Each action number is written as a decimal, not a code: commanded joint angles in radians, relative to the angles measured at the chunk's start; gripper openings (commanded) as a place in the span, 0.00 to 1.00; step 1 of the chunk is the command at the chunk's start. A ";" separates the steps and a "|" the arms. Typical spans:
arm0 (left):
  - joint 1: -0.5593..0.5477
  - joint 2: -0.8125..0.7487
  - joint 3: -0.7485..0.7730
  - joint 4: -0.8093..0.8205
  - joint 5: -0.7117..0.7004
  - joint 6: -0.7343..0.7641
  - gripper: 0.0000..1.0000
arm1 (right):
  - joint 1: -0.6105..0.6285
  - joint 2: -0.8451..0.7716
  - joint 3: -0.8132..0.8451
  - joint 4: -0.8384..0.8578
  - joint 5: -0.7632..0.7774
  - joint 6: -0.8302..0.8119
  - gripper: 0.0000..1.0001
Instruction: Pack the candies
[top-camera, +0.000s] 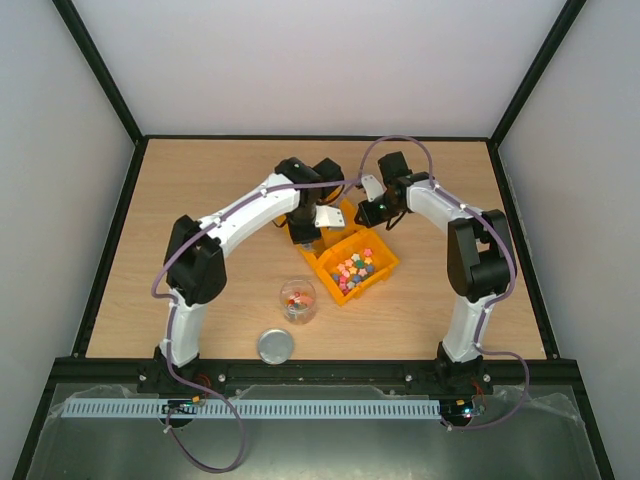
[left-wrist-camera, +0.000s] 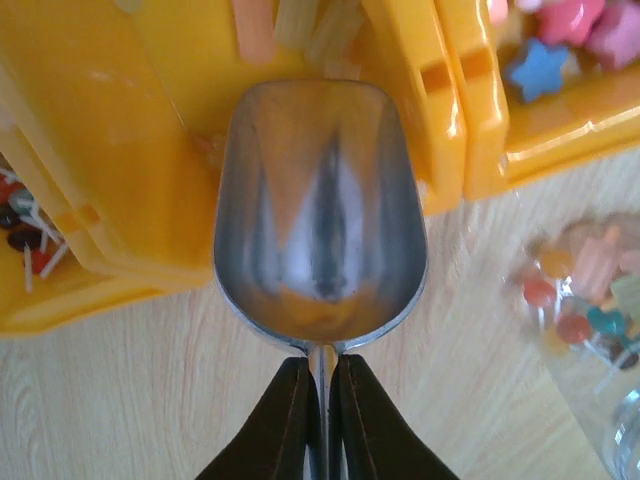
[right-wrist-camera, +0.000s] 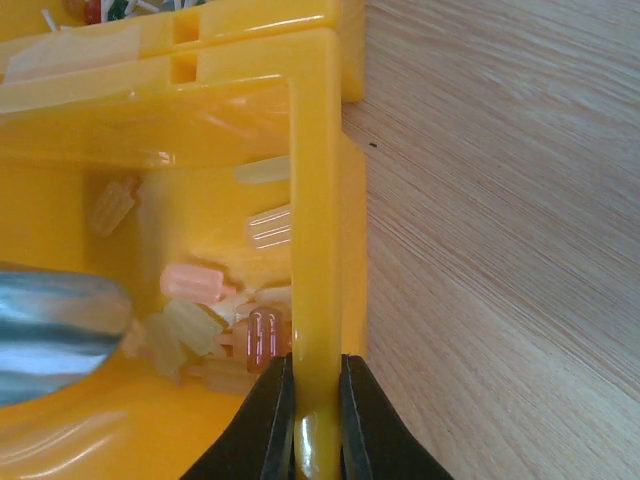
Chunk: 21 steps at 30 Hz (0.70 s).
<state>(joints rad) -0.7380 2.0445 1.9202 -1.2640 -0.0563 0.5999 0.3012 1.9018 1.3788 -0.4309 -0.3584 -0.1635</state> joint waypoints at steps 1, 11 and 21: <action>-0.012 0.083 0.033 -0.032 0.011 0.006 0.02 | 0.002 0.024 0.022 -0.033 -0.030 0.040 0.01; -0.011 0.128 -0.082 0.146 0.155 -0.060 0.02 | 0.003 0.016 -0.016 -0.002 -0.067 0.071 0.01; 0.020 0.018 -0.401 0.603 0.296 -0.221 0.02 | 0.006 0.016 -0.044 0.008 -0.116 0.071 0.01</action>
<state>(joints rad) -0.7078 2.0052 1.6676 -0.8429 0.0952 0.4610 0.2909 1.9057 1.3689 -0.4152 -0.3939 -0.1299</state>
